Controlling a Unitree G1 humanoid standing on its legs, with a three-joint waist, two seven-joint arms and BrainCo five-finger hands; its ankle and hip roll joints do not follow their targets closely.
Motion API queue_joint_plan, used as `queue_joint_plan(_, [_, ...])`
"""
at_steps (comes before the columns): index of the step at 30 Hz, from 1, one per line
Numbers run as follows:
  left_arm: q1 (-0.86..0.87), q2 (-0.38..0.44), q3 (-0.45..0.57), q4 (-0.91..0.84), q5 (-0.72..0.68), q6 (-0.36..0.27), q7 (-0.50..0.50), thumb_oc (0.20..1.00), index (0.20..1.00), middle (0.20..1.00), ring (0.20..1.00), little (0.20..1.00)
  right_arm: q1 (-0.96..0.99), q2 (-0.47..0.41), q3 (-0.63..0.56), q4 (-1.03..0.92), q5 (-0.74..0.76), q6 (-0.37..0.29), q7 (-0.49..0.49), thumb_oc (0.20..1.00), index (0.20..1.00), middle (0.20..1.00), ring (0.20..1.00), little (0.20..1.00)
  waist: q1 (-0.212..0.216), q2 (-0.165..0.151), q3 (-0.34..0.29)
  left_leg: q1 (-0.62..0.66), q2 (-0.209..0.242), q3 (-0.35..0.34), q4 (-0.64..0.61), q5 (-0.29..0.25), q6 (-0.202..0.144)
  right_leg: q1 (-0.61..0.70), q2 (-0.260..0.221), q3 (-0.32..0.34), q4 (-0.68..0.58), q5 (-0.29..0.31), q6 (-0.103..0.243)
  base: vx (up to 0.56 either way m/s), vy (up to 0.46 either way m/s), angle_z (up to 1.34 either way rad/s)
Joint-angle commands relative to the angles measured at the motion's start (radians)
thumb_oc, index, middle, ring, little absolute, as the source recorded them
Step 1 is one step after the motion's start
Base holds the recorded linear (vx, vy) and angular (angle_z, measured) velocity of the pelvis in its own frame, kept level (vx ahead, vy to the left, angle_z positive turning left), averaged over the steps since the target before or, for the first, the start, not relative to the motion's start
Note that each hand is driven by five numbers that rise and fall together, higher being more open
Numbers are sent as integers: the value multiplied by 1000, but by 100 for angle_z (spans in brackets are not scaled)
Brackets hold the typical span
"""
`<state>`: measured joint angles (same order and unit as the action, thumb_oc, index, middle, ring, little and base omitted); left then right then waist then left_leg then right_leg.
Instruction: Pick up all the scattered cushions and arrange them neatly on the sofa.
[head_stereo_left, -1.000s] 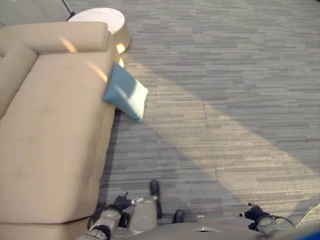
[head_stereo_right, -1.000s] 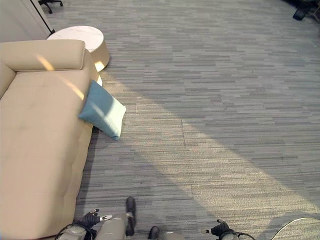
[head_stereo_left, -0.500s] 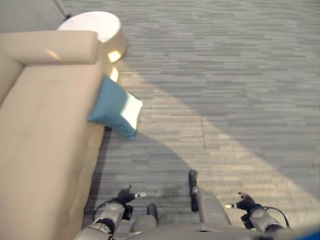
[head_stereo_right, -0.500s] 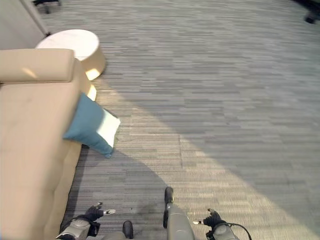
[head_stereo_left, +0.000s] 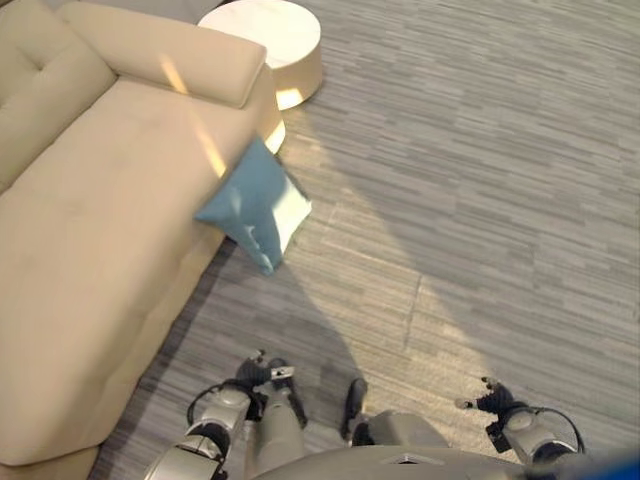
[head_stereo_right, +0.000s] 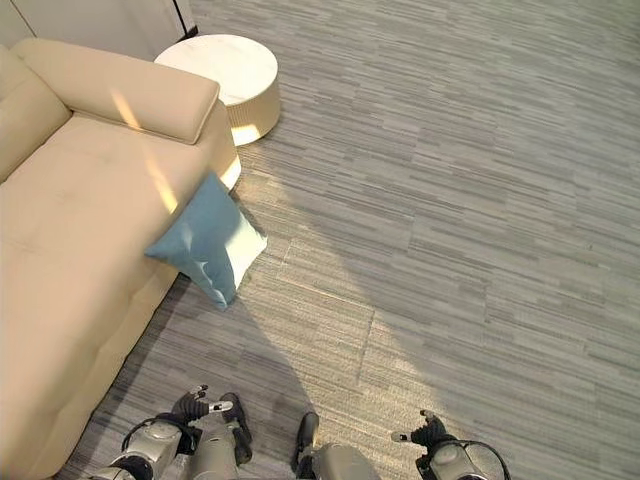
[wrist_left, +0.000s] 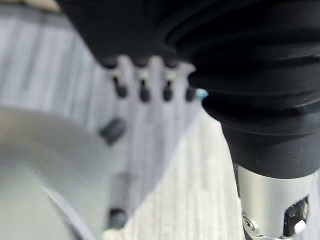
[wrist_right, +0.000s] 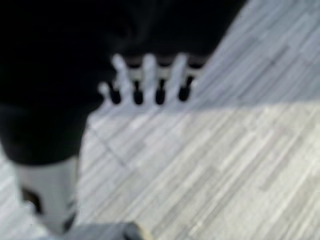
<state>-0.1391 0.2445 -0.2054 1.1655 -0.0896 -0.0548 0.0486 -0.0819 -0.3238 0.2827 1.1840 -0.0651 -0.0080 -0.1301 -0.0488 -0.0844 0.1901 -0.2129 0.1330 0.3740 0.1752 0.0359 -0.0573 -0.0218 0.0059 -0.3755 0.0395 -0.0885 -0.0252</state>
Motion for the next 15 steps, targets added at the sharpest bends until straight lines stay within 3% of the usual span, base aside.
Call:
queue_joint_plan(1, [16,40,12,4,-7,-12,1,1000,1000,1000,1000,1000,19,3,-3,-15,-17,-13,1,1000,1000,1000,1000,1000,20,-7,-16,39,-68,5,-30,-86,65,-49,-170,84,263,22,160,403,347,19])
queue_joint_plan(2, [22,50,19,2,0,-6,1,1000,1000,1000,1000,1000,15,9,-12,-31,-14,-16,2,1000,1000,1000,1000,1000,17,7,-15,86,-91,11,-57,-99,81,-82,-193,77,376,57,174,437,337,19])
queue_joint_plan(3, [23,58,21,9,8,-5,3,1000,1000,1000,1000,1000,11,11,-12,-42,-11,-18,3,1000,1000,1000,1000,1000,7,15,-14,124,-102,2,-78,-108,85,-116,-179,91,427,53,166,314,240,37])
queue_joint_plan(5, [22,61,22,13,12,-5,7,1000,1000,1000,1000,1000,9,12,-12,-52,-8,-19,6,1000,1000,1000,1000,1000,-3,19,-9,152,-115,-13,-89,-116,86,-141,-159,108,428,41,163,198,84,63])
queue_joint_plan(6, [23,62,25,18,8,-8,8,1000,1000,1000,1000,1000,6,12,-10,-58,-5,-21,6,1000,1000,1000,1000,1000,-11,27,-5,161,-115,-16,-97,-101,87,-174,-132,102,388,53,140,356,29,64])
queue_joint_plan(7, [27,65,33,22,9,-9,14,1000,1000,1000,1000,1000,-1,6,-3,-66,-8,-21,4,1000,1000,1000,1000,1000,-15,27,-3,180,-129,-41,-97,-119,90,-191,-125,101,293,54,131,251,-12,61])
queue_joint_plan(8, [27,65,33,22,9,-9,14,1000,1000,1000,1000,1000,-1,6,-3,-66,-8,-21,4,1000,1000,1000,1000,1000,-16,27,-3,180,-128,-42,-96,-120,90,-189,-125,100,292,54,131,417,-48,74])
queue_joint_plan(9, [29,65,42,32,10,-9,13,1000,1000,1000,1000,1000,-8,-3,0,-82,-14,-20,3,1000,1000,1000,1000,1000,-19,22,1,210,-150,-70,-102,-145,91,-239,-133,101,155,97,137,227,-35,65])
queue_joint_plan(14, [18,64,59,56,18,-15,17,1000,1000,1000,1000,1000,-3,-12,-2,-121,-24,-18,9,1000,1000,1000,1000,1000,-45,12,11,278,-171,-126,-90,-200,80,-282,-133,139,-1,168,174,385,-74,35])
queue_joint_plan(15, [19,61,54,57,30,-18,13,1000,1000,1000,1000,1000,14,-21,0,-137,-35,-20,18,1000,1000,1000,1000,1000,-63,8,7,315,-184,-156,-64,-246,80,-280,-135,178,8,176,175,507,-122,56])
